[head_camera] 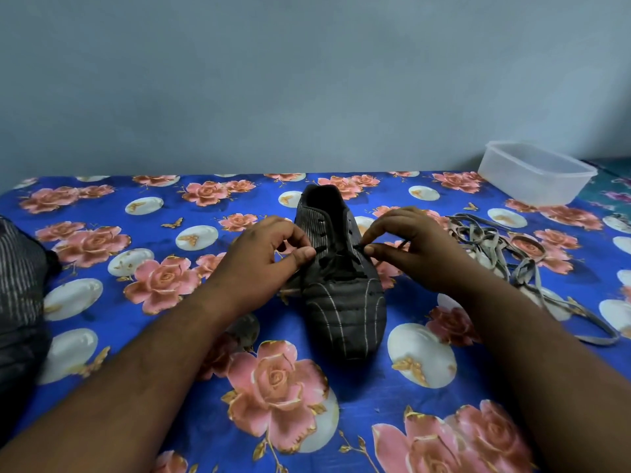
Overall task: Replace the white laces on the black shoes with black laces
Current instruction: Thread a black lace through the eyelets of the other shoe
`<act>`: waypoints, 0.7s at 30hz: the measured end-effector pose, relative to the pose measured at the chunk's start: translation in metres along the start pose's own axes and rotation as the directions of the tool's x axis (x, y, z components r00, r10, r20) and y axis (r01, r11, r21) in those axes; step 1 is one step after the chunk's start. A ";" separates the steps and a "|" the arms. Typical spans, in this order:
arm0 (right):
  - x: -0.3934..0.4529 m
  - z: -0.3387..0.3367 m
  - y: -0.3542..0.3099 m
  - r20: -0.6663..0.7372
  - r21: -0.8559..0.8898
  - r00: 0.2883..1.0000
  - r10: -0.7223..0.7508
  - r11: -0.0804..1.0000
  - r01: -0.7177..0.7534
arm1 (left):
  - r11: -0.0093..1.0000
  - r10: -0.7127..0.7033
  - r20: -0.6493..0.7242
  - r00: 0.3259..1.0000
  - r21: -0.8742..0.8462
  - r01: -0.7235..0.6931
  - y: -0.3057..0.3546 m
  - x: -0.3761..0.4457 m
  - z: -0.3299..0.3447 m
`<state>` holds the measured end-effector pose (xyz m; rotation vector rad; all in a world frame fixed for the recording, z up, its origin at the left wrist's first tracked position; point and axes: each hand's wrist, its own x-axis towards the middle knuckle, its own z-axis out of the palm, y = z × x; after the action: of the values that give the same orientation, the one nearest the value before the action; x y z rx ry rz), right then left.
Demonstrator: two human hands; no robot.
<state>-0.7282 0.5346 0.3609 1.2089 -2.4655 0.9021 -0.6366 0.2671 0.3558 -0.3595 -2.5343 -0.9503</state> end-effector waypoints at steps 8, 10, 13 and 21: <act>-0.002 -0.008 0.014 -0.161 -0.147 0.980 0.121 0.979 -0.145 | 0.996 -0.027 0.031 0.999 0.081 0.024 -0.001 0.001 -0.003; -0.003 -0.010 0.015 -0.154 -0.185 0.980 0.125 0.971 -0.153 | 0.995 -0.029 0.030 0.999 0.093 0.026 0.000 0.001 -0.003; -0.004 -0.013 0.017 -0.156 -0.229 0.980 0.126 0.960 -0.160 | 0.992 -0.034 0.034 0.999 0.125 0.029 0.001 0.001 -0.004; -0.002 -0.011 0.012 -0.122 -0.135 0.982 0.141 0.978 -0.157 | 0.998 0.008 -0.090 0.996 0.057 -0.003 0.012 -0.001 -0.004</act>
<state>-0.7367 0.5484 0.3629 0.9106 -2.5080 0.7896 -0.6300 0.2736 0.3650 -0.3002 -2.4713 -0.8709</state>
